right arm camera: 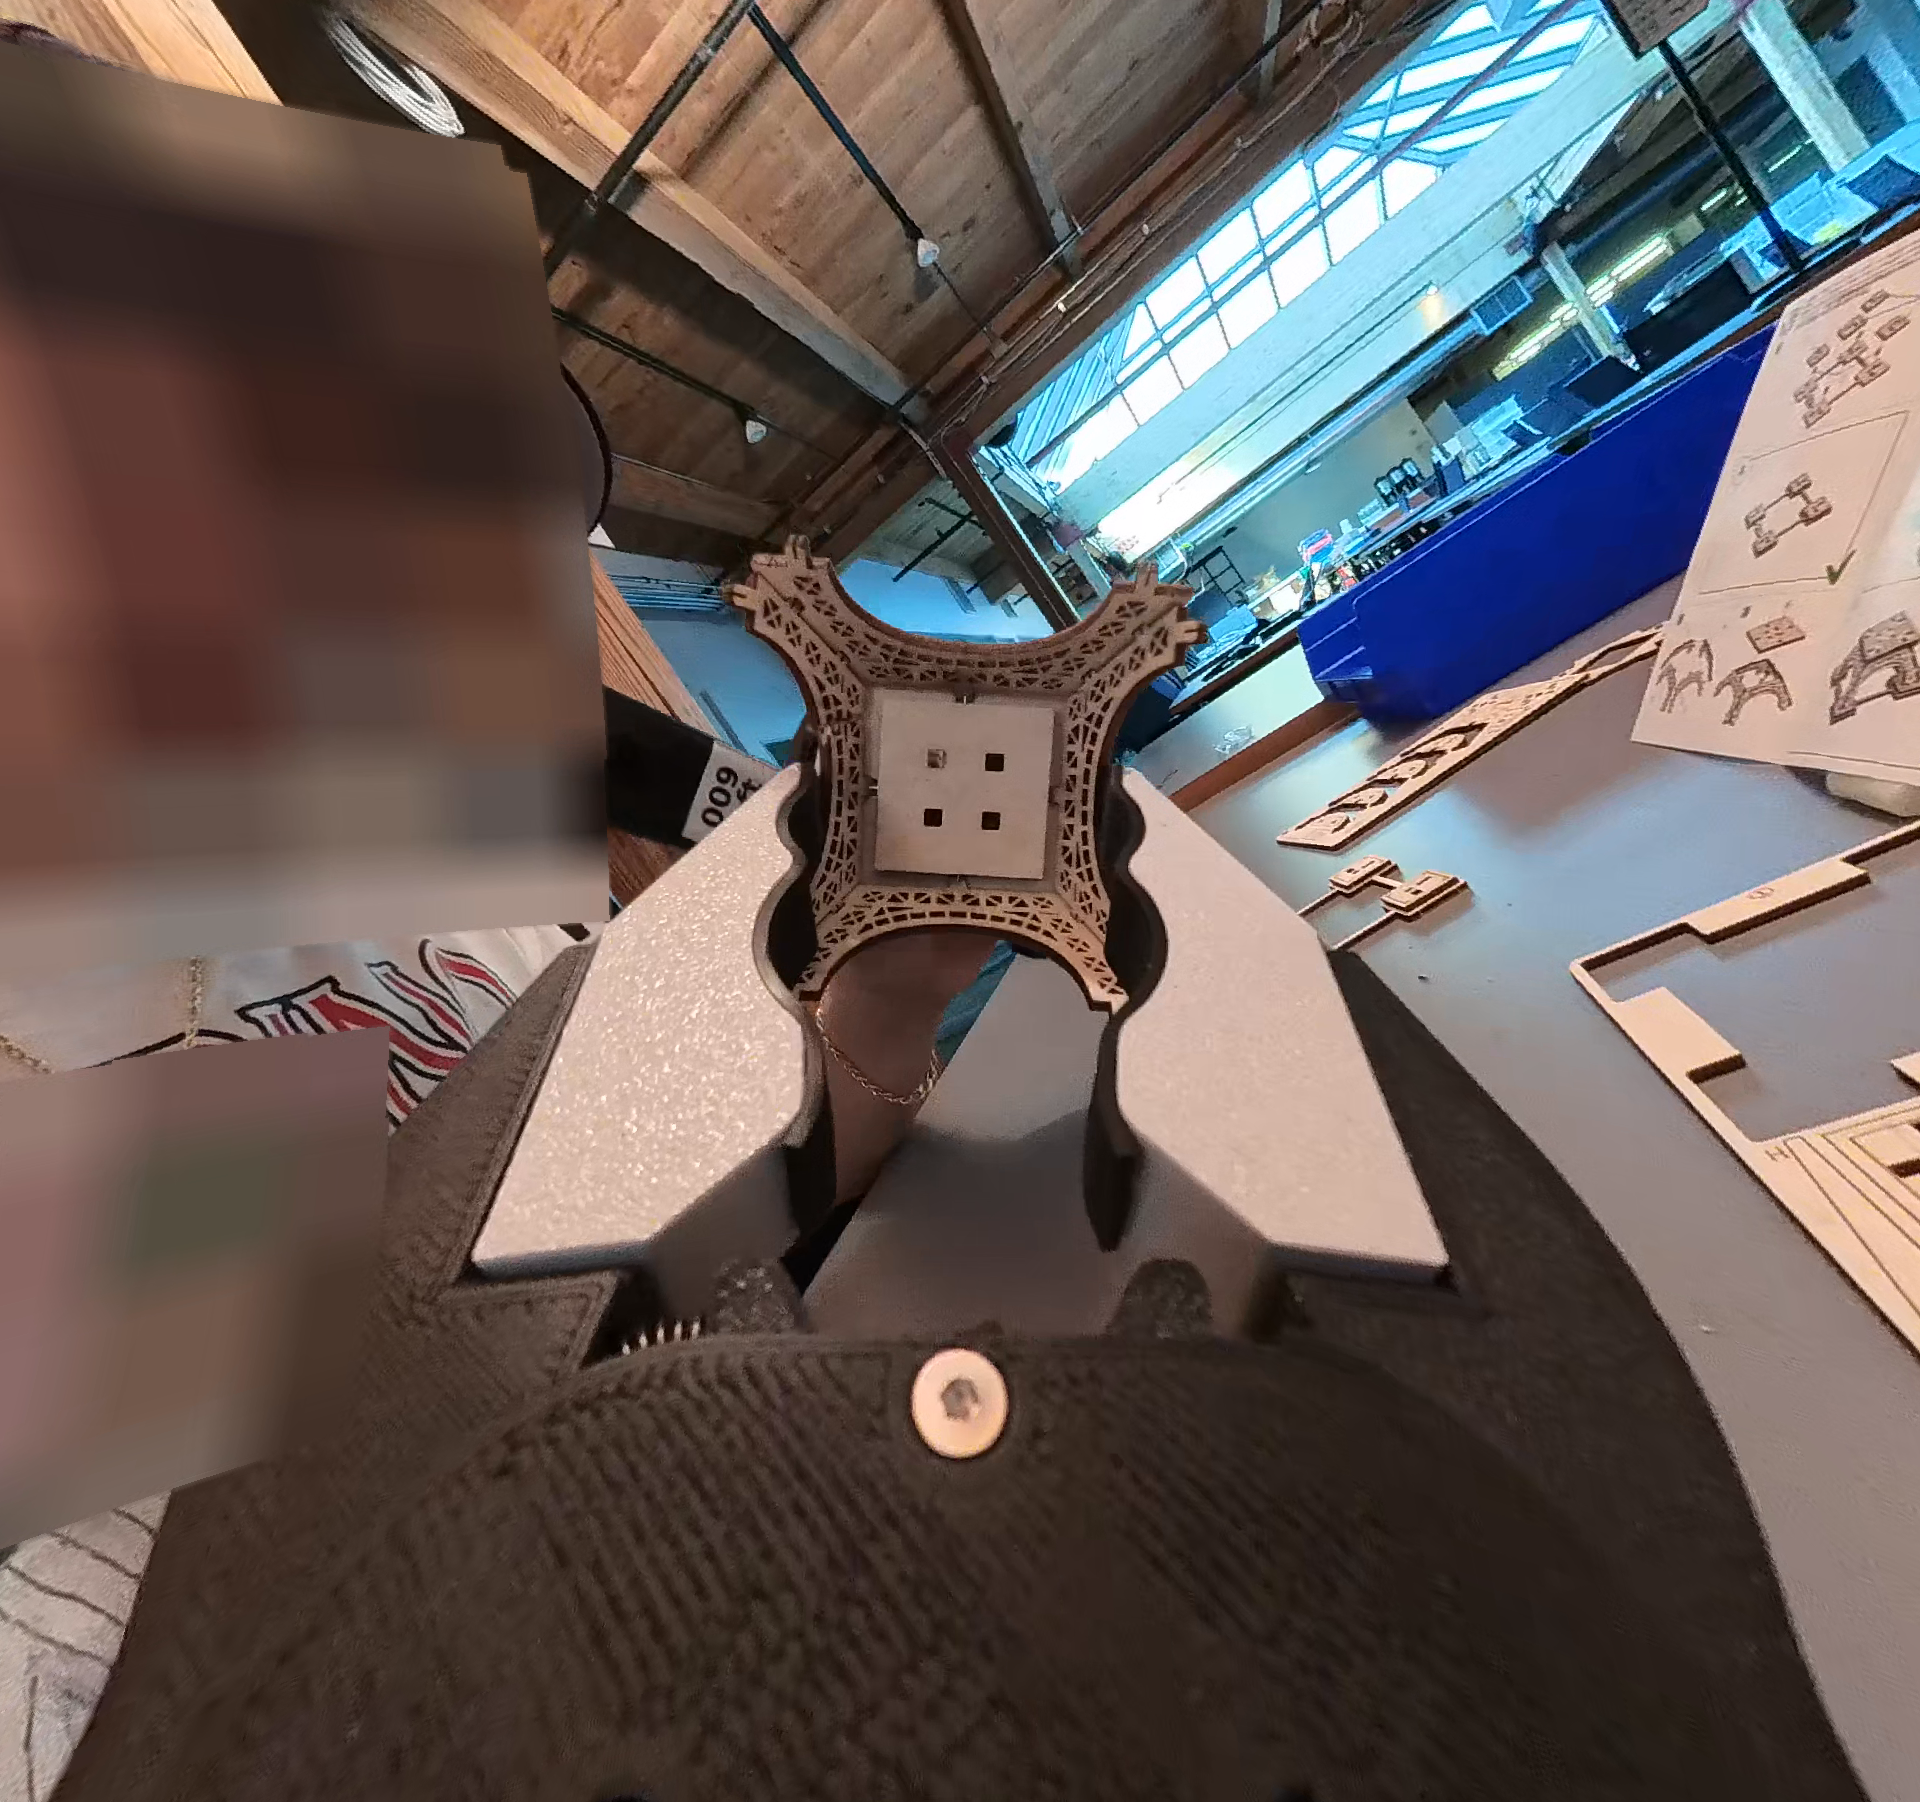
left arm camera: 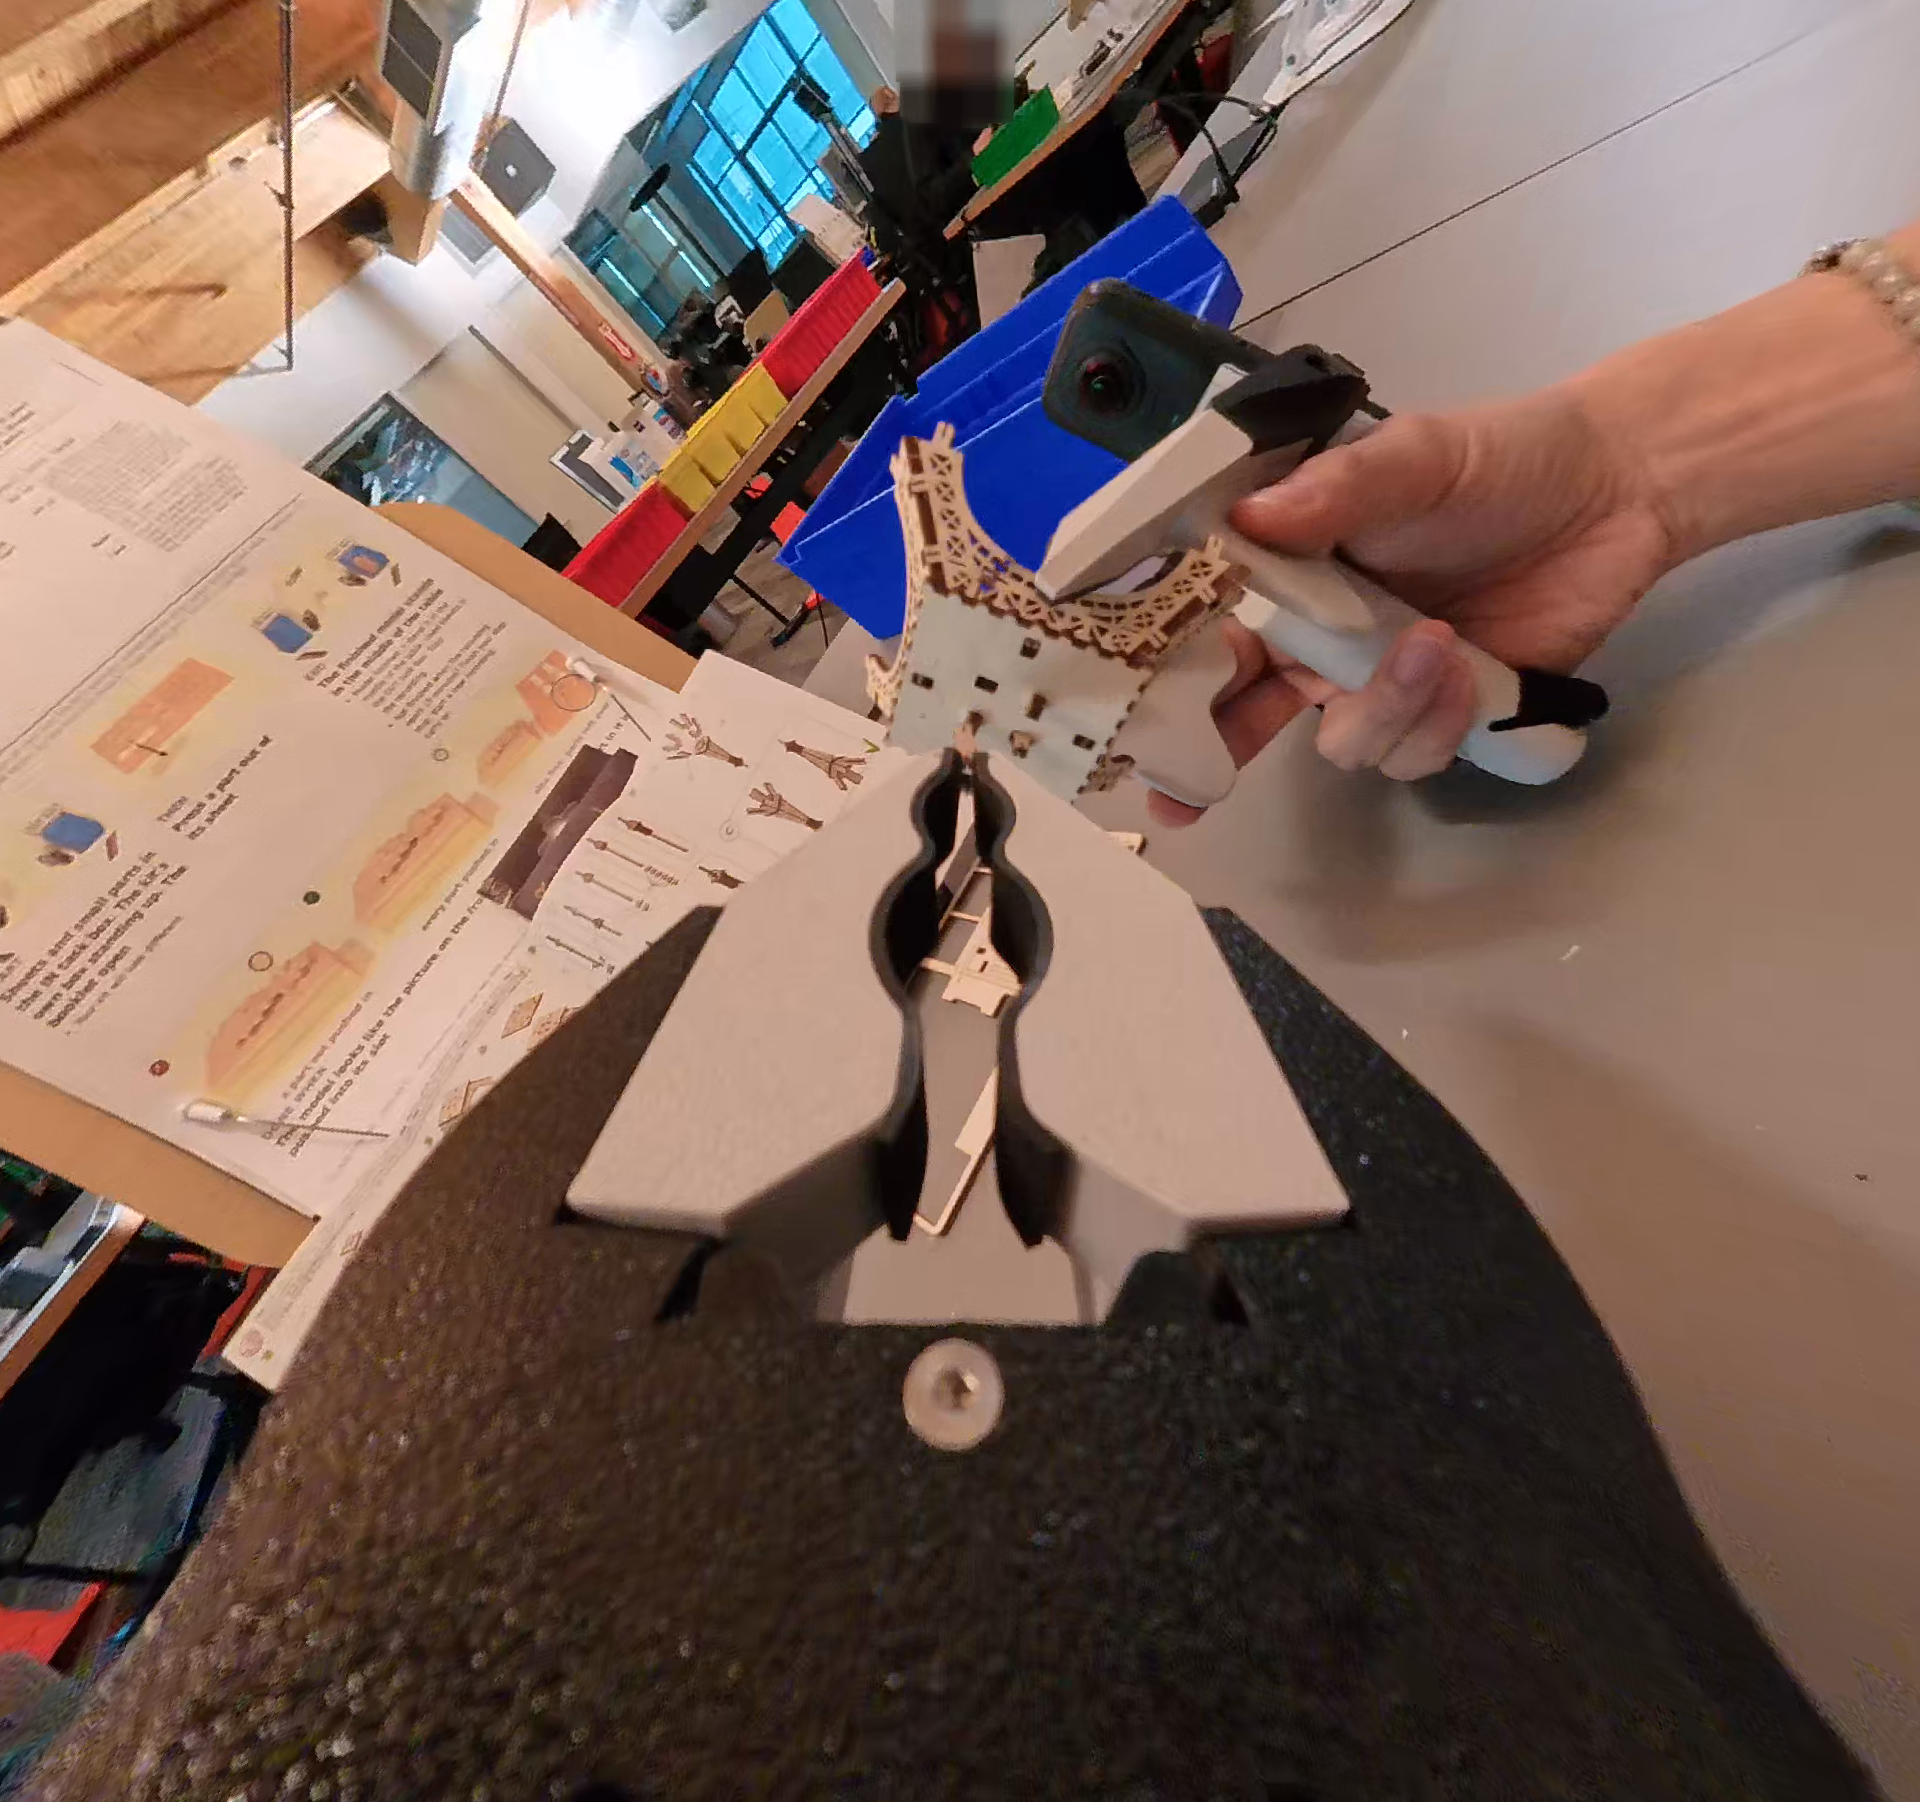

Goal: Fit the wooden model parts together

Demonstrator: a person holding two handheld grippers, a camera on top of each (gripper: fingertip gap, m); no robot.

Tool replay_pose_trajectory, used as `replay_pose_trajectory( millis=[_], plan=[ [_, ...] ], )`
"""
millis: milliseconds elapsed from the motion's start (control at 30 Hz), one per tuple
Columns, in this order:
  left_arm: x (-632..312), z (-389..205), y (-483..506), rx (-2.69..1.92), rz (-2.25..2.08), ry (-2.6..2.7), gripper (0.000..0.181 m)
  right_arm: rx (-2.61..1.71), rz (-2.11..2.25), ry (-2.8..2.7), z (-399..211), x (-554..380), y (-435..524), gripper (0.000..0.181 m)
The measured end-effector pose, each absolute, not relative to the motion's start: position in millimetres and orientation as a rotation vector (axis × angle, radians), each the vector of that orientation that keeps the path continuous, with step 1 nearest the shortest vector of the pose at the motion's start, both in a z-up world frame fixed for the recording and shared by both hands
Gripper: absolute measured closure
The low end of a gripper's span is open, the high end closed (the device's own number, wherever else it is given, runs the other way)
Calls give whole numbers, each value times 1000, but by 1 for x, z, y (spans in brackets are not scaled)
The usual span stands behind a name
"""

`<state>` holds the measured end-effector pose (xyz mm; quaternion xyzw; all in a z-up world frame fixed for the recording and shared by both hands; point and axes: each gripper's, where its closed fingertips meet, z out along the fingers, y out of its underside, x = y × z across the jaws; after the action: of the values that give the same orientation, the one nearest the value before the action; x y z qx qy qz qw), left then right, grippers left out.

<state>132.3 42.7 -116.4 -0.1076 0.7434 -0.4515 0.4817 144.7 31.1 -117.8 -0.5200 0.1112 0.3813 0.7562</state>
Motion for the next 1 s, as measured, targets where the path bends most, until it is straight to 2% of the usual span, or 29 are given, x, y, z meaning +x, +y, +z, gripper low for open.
replay_pose_trajectory(
  millis=[33,433,1000],
  plan=[
    [132,-116,43,-257,-1098,1817,181,-1145,829,238,-119,144,32,129],
    [127,-121,44,-80,-962,1832,181,-1201,843,219,-125,135,38,129],
    [129,-130,45,-109,-914,1907,181,-1247,802,210,-131,131,44,129]
  ],
)
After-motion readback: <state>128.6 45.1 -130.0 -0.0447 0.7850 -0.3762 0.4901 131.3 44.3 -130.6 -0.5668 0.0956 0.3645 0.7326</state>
